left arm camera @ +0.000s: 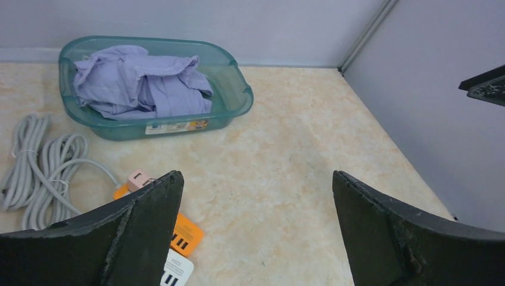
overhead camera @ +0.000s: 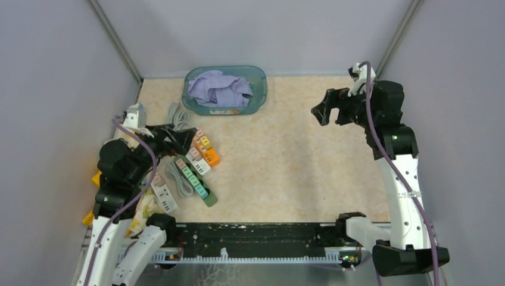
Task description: Pull the plug off the socket
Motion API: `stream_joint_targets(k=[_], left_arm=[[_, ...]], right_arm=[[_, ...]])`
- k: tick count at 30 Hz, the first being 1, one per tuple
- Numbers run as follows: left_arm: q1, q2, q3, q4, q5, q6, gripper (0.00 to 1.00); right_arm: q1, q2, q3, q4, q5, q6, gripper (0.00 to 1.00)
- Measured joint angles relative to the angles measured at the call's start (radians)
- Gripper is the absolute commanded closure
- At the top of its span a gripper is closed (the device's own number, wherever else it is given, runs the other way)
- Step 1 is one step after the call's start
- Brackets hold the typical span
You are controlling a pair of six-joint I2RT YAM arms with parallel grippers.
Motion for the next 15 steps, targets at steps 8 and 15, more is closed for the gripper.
stream_joint_targets(k=[8, 15], left_arm=[[0.043, -0.075, -0.137, 0.032, 0.148, -0.161, 0.00], [0.051, -0.098, -0.298, 0.019, 0.200, -0.324, 0.00]], right_arm=[[-0.021, -0.062, -0.106, 0.054, -0.166, -0.073, 0.01], [-0.027, -0.090, -0.320, 0.067, -0.362, -0.300, 0.01]])
